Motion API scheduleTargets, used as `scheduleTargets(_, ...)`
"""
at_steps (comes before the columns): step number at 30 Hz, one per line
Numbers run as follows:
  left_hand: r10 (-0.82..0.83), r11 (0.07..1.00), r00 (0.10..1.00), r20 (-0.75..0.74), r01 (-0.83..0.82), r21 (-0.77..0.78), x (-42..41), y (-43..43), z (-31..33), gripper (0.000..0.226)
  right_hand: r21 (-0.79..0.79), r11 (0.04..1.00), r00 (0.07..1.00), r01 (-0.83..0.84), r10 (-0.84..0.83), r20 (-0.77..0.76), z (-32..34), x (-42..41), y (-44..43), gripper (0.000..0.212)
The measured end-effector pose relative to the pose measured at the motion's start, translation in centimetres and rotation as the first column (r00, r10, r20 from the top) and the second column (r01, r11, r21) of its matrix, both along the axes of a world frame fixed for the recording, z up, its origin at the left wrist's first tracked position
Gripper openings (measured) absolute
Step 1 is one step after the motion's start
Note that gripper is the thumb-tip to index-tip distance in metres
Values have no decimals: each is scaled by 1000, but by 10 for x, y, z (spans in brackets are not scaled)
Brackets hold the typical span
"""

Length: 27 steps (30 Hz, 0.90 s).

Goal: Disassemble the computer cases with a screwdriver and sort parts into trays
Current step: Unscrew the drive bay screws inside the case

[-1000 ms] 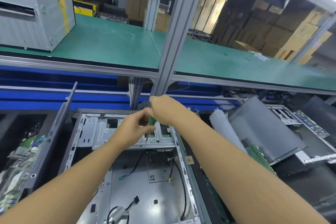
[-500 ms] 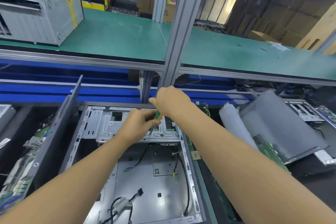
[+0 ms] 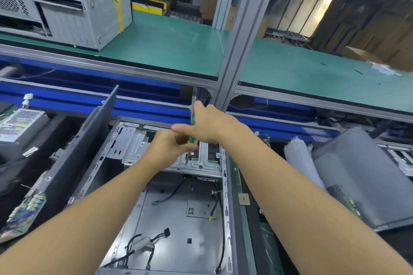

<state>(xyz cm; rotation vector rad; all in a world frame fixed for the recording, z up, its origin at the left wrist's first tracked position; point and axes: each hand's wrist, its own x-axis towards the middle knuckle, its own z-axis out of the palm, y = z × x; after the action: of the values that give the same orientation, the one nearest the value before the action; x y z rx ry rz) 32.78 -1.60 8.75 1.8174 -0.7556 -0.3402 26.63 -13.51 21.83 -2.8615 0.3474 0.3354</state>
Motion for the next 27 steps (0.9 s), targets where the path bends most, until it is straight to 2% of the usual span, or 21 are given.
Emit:
scheduleTargets(2,93,996,992,84,-91,-18,-10,-8,-5,16,-240,971,1000,-18,17,-7,-5,-3,4,45)
scheduleTargets(3,126,992,983,135,-122,-33,-14,-11,-8,20,-295,955,1000,-26,29,6,-9,-3,4,37)
scheduleTargets(5,137,990,981,136,-130,-54,-15,-11,-9,25,-228,974,998,-10,24,62,-7,-5,4,21)
scheduleTargets(7,38,998,999,2,-37,-48,-9,-6,-4,28,-115,992,996,-49,57,62,-5,-5,-2,12)
scheduleTargets(9,-100,995,992,-78,99,-10,-3,0,4,29,-70,986,989,-150,151,5,3,-6,-7,14)
scheduleTargets(11,-167,982,984,-65,172,73,2,3,10,22,3,979,978,-206,206,-25,8,-10,-10,18)
scheduleTargets(14,-78,990,997,-7,78,116,5,3,10,17,107,981,985,-160,166,-55,5,-10,-8,24)
scheduleTargets(16,8,992,995,104,-21,123,2,-2,5,24,76,997,998,-9,14,-57,3,-10,-1,54)
scheduleTargets(17,35,992,991,128,-50,118,-1,-5,4,28,21,997,997,69,-68,-44,1,-9,3,62)
scheduleTargets(19,26,991,992,120,-41,124,-3,-11,2,36,-168,984,998,55,-56,0,-2,-7,9,37)
scheduleTargets(20,-9,990,994,107,-7,140,0,-11,2,38,-188,981,998,57,-50,40,-5,-6,10,25)
scheduleTargets(22,-115,985,992,42,109,134,7,-4,3,35,-107,993,997,43,-37,65,-4,-5,8,20)
scheduleTargets(24,-214,973,977,-27,215,84,12,6,5,30,-67,996,998,-51,53,19,1,-2,4,15)
scheduleTargets(26,-231,971,971,-63,234,52,11,11,5,28,-36,990,990,-134,132,-50,6,-1,2,17)
scheduleTargets(27,-190,980,980,-56,193,53,9,11,5,25,-10,989,986,-150,149,-74,7,-1,3,19)
